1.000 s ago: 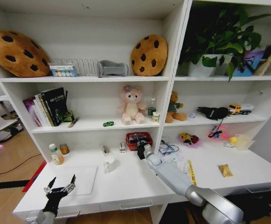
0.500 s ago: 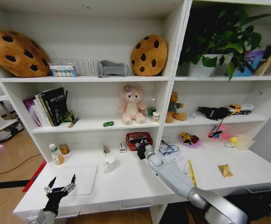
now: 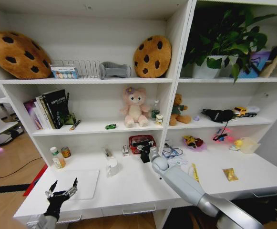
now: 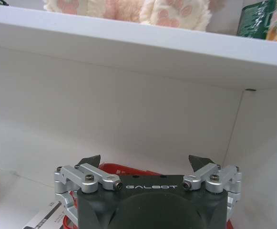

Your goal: Organize the objects on the table.

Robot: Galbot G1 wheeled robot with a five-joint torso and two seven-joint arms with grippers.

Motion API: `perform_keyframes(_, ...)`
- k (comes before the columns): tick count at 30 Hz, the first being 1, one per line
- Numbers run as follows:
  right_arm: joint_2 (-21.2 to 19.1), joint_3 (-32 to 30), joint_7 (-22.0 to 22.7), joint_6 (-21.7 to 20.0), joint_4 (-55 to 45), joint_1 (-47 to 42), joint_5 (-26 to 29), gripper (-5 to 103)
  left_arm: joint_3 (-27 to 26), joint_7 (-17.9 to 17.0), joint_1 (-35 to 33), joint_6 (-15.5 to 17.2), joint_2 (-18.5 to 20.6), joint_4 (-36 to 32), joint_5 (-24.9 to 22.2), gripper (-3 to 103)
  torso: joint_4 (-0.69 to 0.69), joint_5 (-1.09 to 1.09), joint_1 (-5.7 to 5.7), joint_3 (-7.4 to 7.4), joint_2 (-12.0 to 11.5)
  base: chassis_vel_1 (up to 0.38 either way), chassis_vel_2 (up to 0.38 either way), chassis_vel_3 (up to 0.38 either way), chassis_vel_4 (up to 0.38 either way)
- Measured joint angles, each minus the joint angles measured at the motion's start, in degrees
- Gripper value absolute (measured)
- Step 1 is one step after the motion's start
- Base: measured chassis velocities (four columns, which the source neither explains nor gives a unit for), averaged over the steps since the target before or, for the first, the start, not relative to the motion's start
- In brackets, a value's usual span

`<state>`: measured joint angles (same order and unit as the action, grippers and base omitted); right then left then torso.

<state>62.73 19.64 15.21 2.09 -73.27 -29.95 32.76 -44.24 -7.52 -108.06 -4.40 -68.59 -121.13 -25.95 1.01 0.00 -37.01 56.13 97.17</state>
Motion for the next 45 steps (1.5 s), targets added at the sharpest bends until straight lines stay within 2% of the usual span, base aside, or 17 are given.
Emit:
perform_keyframes(4,-0.5,-0.1,0.2,-0.2,-0.9,-0.3,0.2,100,0.0,0.0,0.0,0.0,0.0,-0.1,0.0,100,0.00,0.00,0.00,0.00,0.0,0.000,0.000,0.000,0.000)
perform_keyframes(8,-2.7,-0.9,1.6,-1.6,-5.4,-2.8,1.1,100,0.0,0.0,0.0,0.0,-0.1,-0.2,0.1,100,0.00,0.00,0.00,0.00,0.0,0.000,0.000,0.000,0.000)
perform_keyframes(12,-6.1,-3.5,4.7,-4.9,-15.7,-10.1,2.2,100,0.5,0.0,-0.2,-0.2,-0.4,-0.3,0.5,100,0.01,0.01,0.01,0.00,0.0,0.000,0.000,0.000,0.000)
perform_keyframes(19,-9.0,-9.9,4.9,-5.1,-23.7,-23.1,-0.3,100,0.5,0.2,-0.5,-0.5,-0.7,-0.5,0.8,100,0.01,0.00,0.01,-0.01,0.0,0.000,0.000,0.000,0.000)
perform_keyframes(29,-6.9,-10.8,5.6,-3.8,-20.3,-25.5,-1.2,100,0.6,0.2,-0.6,-0.5,-1.0,-0.7,1.2,100,0.00,-0.01,0.00,0.00,0.0,0.000,0.000,0.000,0.000)
perform_keyframes(38,-2.6,-10.0,12.4,-4.8,-17.1,-25.5,1.5,100,0.1,0.4,-1.2,-0.9,-1.4,-0.3,1.1,100,0.00,-0.01,0.00,0.00,0.0,0.000,0.000,0.000,0.000)
perform_keyframes(45,-1.4,-10.4,15.0,-5.3,-16.4,-25.5,2.0,100,0.2,0.4,-1.1,-1.0,-1.4,-0.1,1.1,100,0.00,-0.01,0.00,0.00,0.0,0.000,0.000,0.000,0.000)
